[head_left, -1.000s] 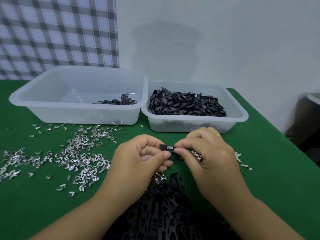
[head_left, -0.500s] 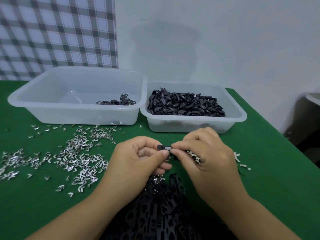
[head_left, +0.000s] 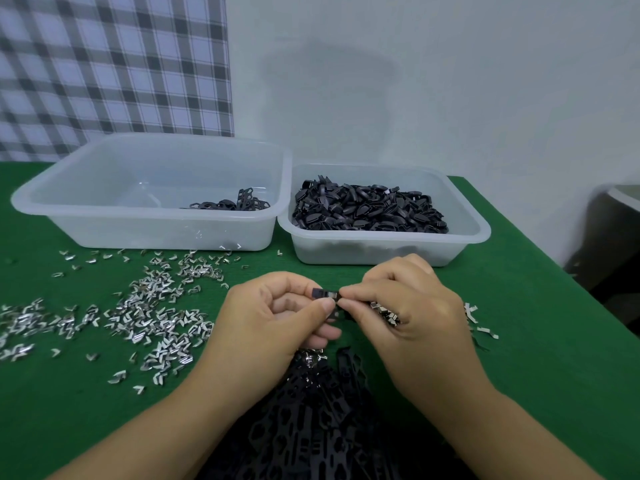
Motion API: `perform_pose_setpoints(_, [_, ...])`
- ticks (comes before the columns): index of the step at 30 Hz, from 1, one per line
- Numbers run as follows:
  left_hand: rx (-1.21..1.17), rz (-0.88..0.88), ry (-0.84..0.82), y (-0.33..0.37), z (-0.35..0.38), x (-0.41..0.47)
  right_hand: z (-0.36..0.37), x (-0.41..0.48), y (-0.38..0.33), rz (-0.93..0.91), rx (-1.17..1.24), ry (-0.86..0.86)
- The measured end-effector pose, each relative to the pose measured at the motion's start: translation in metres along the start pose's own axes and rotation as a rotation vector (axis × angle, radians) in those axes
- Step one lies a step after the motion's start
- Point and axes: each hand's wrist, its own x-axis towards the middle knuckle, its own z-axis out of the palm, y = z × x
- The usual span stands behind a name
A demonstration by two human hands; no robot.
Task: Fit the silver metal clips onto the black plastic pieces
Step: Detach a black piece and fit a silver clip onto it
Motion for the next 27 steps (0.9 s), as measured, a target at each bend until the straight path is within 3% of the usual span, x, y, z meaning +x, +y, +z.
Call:
perform_pose_setpoints(7, [-0.012, -0.020, -0.037, 0.001, 0.000, 0.000, 0.000, 0.001, 0.000, 0.015, 0.053, -0.024])
perform_pose_setpoints(15, [-0.007, -0.007, -0.066, 0.000, 0.001, -0.002, -0.001, 0.002, -0.003, 0.193, 0.217, -0.131])
perform_pose_setpoints(27, [0.045, 0.045, 0.022, 0.002, 0.003, -0.003, -0.001, 0.003, -0.011, 0.266, 0.168, -0.238])
